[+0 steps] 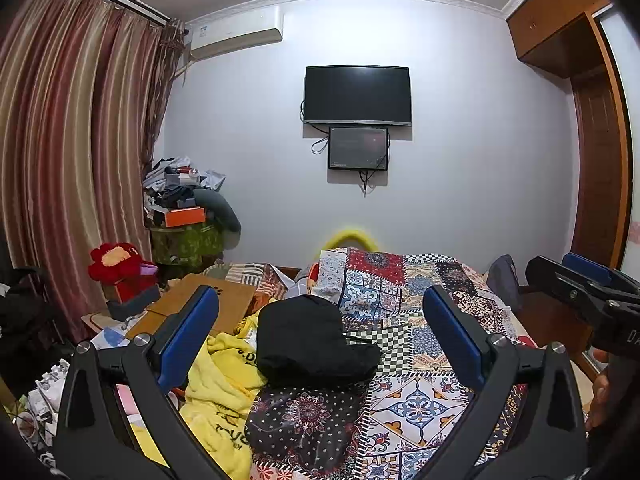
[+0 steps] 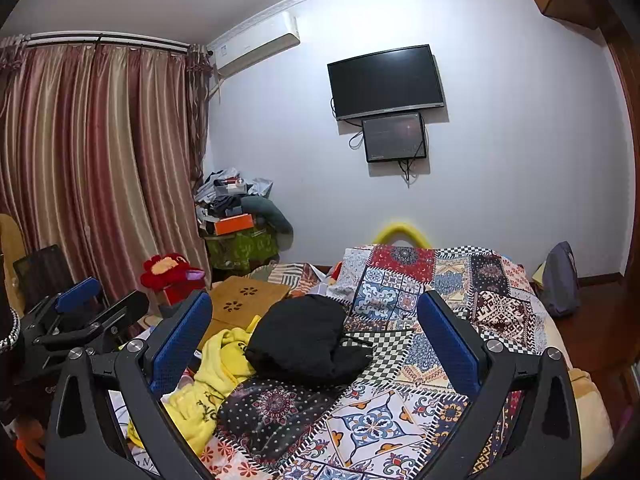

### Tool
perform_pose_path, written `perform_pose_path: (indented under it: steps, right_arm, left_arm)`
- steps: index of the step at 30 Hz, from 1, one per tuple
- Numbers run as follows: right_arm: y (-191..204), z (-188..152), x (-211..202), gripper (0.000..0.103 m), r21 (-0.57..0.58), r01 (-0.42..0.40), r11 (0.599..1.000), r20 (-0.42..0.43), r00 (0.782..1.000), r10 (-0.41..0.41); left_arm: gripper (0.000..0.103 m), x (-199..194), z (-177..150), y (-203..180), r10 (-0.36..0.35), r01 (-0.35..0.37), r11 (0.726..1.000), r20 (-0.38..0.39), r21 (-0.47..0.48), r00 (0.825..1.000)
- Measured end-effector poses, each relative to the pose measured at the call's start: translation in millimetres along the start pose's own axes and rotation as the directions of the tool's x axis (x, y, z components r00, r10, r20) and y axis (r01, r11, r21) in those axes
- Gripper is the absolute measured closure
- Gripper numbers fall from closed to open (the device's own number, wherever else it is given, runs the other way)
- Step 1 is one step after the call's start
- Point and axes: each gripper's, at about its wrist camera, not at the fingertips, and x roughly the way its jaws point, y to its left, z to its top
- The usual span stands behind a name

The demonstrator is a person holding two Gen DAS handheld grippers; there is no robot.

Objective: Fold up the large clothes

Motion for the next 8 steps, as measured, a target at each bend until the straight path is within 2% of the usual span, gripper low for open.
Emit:
perform_pose_path:
  steps: [8]
  right_arm:
    - [0.0, -0.2, 2.9, 0.001, -0.001, 0.000, 1.000, -0.007, 1.000, 0.000]
  left_arm:
    - [0.000, 0.7, -2.0, -1.5, -0.003, 0.003, 1.000, -0.005, 0.009, 1.000]
